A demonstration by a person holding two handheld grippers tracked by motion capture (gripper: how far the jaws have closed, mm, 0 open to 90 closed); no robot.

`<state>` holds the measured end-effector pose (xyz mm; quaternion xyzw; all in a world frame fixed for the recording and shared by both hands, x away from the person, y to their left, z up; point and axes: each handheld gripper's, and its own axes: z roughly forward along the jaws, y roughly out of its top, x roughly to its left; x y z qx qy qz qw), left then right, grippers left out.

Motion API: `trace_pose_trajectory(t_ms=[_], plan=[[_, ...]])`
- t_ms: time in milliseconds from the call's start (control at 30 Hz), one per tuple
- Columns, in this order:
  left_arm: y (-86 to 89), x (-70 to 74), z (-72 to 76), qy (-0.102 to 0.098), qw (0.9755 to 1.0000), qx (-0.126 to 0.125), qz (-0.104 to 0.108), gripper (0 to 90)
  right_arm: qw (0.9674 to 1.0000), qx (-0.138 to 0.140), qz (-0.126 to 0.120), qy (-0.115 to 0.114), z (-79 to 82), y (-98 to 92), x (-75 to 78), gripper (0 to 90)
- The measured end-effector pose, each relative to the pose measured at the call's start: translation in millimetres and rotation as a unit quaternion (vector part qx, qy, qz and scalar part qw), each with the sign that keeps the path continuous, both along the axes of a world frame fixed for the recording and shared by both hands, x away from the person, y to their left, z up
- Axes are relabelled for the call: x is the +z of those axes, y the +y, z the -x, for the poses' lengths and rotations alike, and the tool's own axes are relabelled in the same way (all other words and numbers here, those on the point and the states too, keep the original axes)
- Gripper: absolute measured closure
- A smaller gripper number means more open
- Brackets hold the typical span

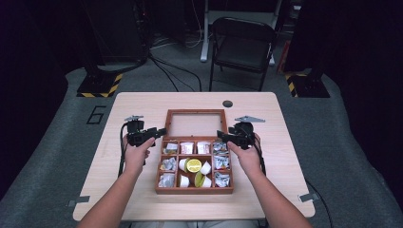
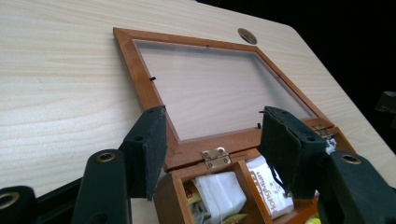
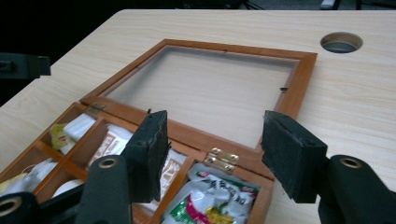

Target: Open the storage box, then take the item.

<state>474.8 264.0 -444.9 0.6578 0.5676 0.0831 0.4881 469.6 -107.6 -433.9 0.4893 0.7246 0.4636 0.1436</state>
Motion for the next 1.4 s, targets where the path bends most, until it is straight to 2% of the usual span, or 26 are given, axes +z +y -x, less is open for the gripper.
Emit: trace_pose_trajectory(t_ms=[67,167,300,367,500,533,667,733,800,867,1100,1400], plan=[[1.5,-0.1,3.7,0.002,1.0000,0.002,0.009,41.2,1.0000,0.006,0.001,-0.005,2.3,1.1,0.1,40.7],[4.2,-0.5,8.0,-0.006,1.0000,-0.002,0.001,41.3,0.9997,0.020,0.006,-0.010,10.2,5.8,-0.2,40.7],[7.4,-1.6,13.7,-0.007,1.0000,-0.001,0.003,41.2,0.9988,0.042,0.023,-0.010,18.9,12.0,-4.0,40.3],[8.8,-2.2,16.2,-0.009,0.9999,0.000,0.006,41.2,0.9984,0.054,0.018,-0.007,22.9,14.4,-6.1,40.6],[8.5,0.7,20.0,-0.013,0.9999,-0.003,-0.003,41.2,0.9964,0.077,0.032,-0.011,29.4,21.3,-8.7,41.7],[7.3,1.4,21.0,-0.014,0.9999,-0.002,0.003,41.2,0.9961,0.081,0.033,-0.010,31.4,23.2,-9.0,41.7],[5.2,2.9,23.8,-0.017,0.9998,-0.008,-0.003,41.2,0.9930,0.110,0.042,-0.012,39.6,35.3,-11.5,41.2],[5.9,3.4,25.1,-0.020,0.9997,-0.013,-0.006,41.1,0.9900,0.126,0.061,-0.018,43.8,43.3,-13.6,40.3],[5.6,4.5,26.8,-0.020,0.9998,-0.009,0.003,41.0,0.9882,0.140,0.061,-0.009,47.3,50.3,-16.9,39.1],[7.2,4.9,27.9,-0.025,0.9996,-0.011,0.001,40.9,0.9858,0.154,0.066,-0.006,48.8,55.9,-21.3,38.8],[13.2,3.7,32.6,-0.025,0.9996,-0.007,-0.008,40.8,0.9827,0.172,0.068,0.011,52.0,66.5,-28.5,36.3],[17.8,4.7,37.4,-0.028,0.9996,0.000,-0.008,40.8,0.9762,0.196,0.090,0.024,54.1,82.1,-37.6,35.5]])
